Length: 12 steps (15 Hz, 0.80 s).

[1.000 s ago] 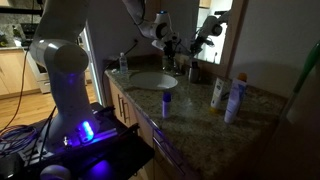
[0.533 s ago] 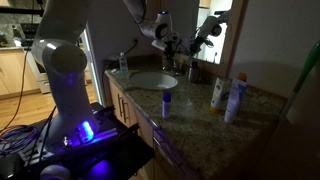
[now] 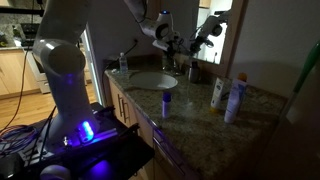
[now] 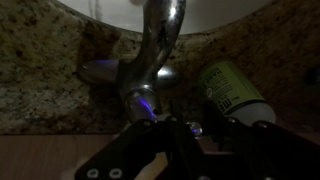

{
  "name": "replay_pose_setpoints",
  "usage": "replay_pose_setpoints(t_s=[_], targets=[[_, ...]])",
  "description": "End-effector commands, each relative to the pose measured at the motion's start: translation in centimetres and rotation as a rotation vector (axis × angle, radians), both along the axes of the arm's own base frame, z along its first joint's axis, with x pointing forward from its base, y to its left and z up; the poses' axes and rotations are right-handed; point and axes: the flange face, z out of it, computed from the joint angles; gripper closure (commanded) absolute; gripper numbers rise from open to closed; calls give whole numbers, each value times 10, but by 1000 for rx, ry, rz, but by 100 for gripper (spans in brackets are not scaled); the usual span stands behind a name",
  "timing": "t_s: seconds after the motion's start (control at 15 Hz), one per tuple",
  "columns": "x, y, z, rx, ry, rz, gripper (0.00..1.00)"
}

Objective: Open the tap

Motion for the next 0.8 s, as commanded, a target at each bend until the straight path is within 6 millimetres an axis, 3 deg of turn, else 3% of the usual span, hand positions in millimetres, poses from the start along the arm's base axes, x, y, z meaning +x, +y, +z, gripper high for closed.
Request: replay_pose_setpoints(t_s=[0.0,0.07,0.13,0.2,0.33,0.47,0.67,0.73], targets=[[-20,35,68,25,-128,94,93],[-27,32,73,16,-130,111,93],[-33,30,79,11,-133,123,81],[-42,27,86,2,-121,133,46],[-58,39,127,22,-147,180,47],[-76,44,167,33,-141,198,34],[-106,29,198,17,-56,225,14],[-85,45,194,21,-104,200,6]])
